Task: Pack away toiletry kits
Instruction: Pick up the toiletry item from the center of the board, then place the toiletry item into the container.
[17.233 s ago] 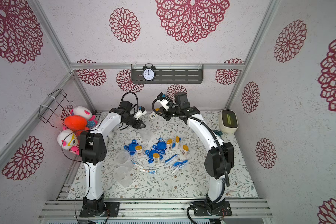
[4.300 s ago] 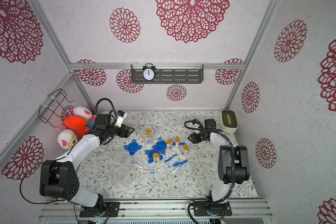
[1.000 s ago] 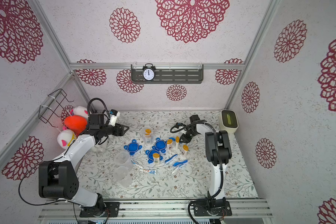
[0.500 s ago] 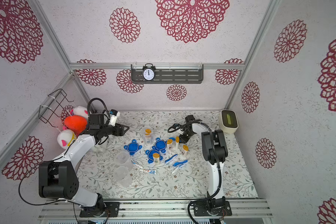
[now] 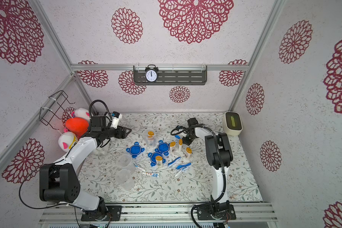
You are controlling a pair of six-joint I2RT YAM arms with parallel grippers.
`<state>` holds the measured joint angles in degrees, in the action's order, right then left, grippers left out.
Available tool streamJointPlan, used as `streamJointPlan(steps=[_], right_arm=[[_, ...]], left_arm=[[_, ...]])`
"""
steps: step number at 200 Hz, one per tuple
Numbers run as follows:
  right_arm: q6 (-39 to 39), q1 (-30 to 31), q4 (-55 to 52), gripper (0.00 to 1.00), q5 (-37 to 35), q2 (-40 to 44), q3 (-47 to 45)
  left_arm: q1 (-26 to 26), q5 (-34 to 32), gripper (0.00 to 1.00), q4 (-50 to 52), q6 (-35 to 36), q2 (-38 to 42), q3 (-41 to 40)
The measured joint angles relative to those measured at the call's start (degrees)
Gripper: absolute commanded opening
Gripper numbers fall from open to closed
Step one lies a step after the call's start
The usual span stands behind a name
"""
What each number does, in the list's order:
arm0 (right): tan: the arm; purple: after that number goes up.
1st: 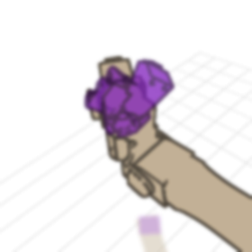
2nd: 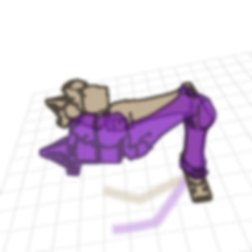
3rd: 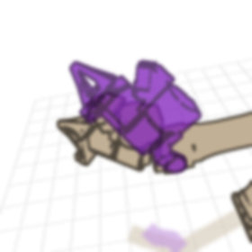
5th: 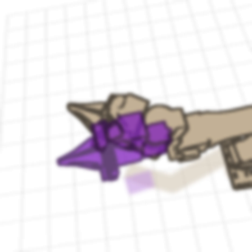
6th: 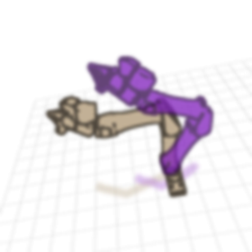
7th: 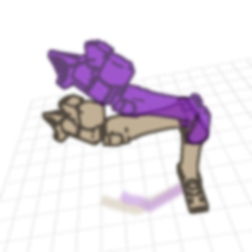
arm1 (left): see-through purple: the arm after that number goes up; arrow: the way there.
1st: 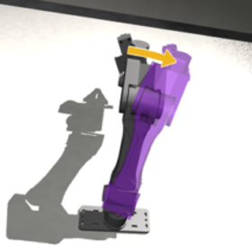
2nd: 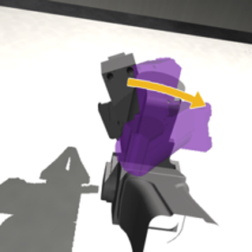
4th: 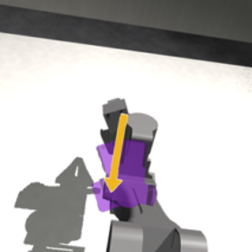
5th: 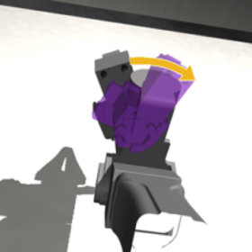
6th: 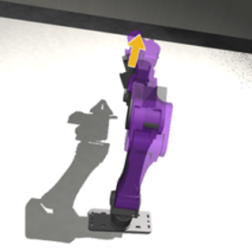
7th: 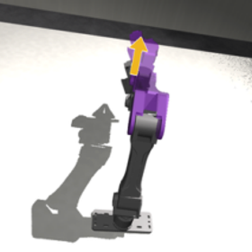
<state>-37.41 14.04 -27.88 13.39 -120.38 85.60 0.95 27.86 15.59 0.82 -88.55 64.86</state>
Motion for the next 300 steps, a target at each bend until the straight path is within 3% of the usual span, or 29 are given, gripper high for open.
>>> streamJointPlan(steps=[30, 62, 114, 159, 233, 300], right_arm=[[2.9, -2.0, 2.4, 0.12, 1.5, 3.4, -3.3], [9.9, -3.5, 6.4, 0.12, 4.3, 13.5, -6.1], [27.7, 1.7, 7.7, 0.12, 9.4, 22.2, 2.2], [44.3, 11.4, 1.8, 0.07, 13.1, 20.0, 11.0], [73.2, 14.4, 5.7, 0.04, 24.0, 13.6, 8.3], [85.7, 18.5, 5.0, 0.06, 27.5, 8.7, 12.0]], left_arm=[[0.0, 0.0, 0.78, -0.4, 0.0, 0.0, -0.2], [0.0, 1.0, 0.78, -2.4, 0.0, 0.0, -0.9], [2.2, 1.6, 0.79, -6.0, 0.2, 0.0, -0.9], [3.9, 1.6, 0.79, -10.0, -2.6, 0.0, -0.2], [5.6, 2.1, 0.79, -15.1, -5.1, 0.0, 0.0], [6.2, 2.5, 0.79, -17.1, -5.5, -0.9, 1.1]])
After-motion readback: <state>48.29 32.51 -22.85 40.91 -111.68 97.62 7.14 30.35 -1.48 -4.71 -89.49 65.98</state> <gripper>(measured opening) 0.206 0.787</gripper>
